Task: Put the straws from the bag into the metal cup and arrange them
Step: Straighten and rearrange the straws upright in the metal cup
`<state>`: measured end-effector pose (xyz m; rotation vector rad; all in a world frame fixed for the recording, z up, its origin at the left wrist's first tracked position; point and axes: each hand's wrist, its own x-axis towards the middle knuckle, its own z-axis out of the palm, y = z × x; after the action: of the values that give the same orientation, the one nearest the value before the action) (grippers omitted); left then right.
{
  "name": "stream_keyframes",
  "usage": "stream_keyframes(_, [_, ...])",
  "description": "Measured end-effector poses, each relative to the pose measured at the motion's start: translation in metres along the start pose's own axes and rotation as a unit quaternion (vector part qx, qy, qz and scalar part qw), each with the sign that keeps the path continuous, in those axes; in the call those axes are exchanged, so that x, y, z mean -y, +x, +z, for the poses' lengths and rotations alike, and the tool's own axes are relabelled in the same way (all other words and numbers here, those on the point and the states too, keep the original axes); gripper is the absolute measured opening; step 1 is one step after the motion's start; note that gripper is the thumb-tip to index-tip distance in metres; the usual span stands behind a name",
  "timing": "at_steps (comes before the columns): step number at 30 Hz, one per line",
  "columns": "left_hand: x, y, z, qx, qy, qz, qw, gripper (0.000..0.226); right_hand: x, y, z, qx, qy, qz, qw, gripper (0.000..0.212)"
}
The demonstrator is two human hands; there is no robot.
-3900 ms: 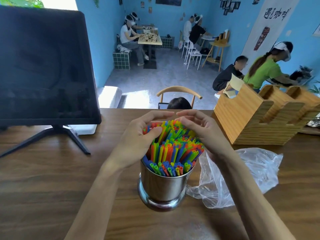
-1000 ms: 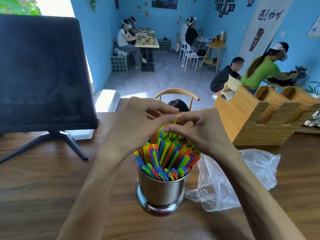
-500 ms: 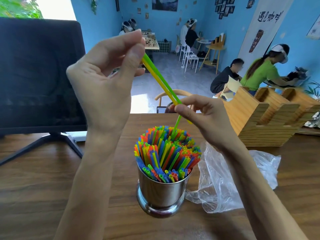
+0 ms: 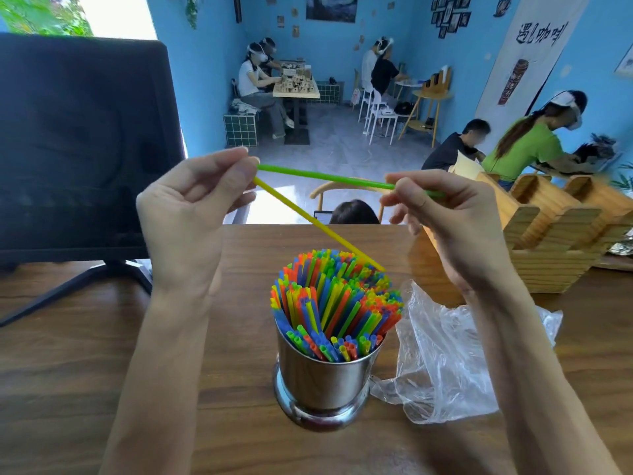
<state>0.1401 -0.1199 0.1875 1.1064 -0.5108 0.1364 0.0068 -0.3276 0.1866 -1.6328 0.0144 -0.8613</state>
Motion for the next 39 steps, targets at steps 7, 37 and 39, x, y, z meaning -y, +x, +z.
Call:
stream_keyframes(7, [-0.001,-0.012,0.011,-0.077,-0.118,-0.068,0.988,0.015,-0.002,-0.009,0.005,0.053,-0.039,0.089,0.994,0.021])
stream_keyframes(37, [0.034,-0.028,-0.002,0.280,0.308,-0.041,0.909,0.025,-0.029,-0.024,0.035,0.160,-0.311,-0.071,0.934,0.018])
stream_keyframes(39, [0.037,-0.026,-0.003,0.314,0.334,-0.035,0.888,0.025,-0.029,-0.023,0.031,0.216,-0.309,-0.062,0.924,0.016])
